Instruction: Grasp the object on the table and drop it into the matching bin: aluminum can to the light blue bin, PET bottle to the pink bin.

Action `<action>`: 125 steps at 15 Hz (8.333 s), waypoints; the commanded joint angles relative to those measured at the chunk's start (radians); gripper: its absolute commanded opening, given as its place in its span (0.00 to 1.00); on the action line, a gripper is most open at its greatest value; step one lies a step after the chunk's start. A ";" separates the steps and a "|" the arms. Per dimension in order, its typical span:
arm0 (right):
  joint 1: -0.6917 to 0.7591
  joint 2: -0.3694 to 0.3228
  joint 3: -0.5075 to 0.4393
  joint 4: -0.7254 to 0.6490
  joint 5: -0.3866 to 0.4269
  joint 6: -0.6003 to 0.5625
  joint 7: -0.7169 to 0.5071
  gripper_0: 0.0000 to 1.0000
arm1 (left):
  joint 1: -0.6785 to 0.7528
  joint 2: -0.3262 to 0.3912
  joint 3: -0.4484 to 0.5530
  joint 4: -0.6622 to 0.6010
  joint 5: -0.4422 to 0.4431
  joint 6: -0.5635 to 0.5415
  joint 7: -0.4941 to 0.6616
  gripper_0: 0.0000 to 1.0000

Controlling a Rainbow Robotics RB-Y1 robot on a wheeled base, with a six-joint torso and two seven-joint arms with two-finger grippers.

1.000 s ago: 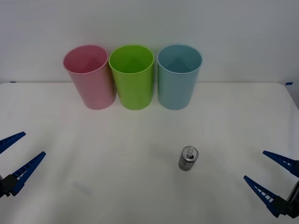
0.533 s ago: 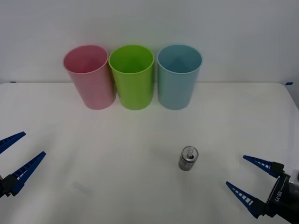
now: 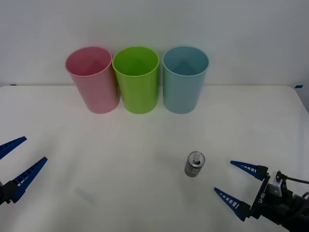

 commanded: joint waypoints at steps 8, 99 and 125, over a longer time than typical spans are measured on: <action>-0.055 0.068 0.079 0.000 0.072 0.115 0.014 1.00 | 0.000 0.000 0.000 0.000 0.000 0.000 0.000 1.00; -0.878 0.328 0.001 0.149 0.538 0.739 -0.656 0.00 | 0.000 0.000 0.000 0.000 0.000 0.000 0.000 1.00; -0.521 0.068 0.122 -0.247 0.284 0.693 -0.644 1.00 | 0.000 0.000 0.000 0.000 0.000 0.000 0.000 1.00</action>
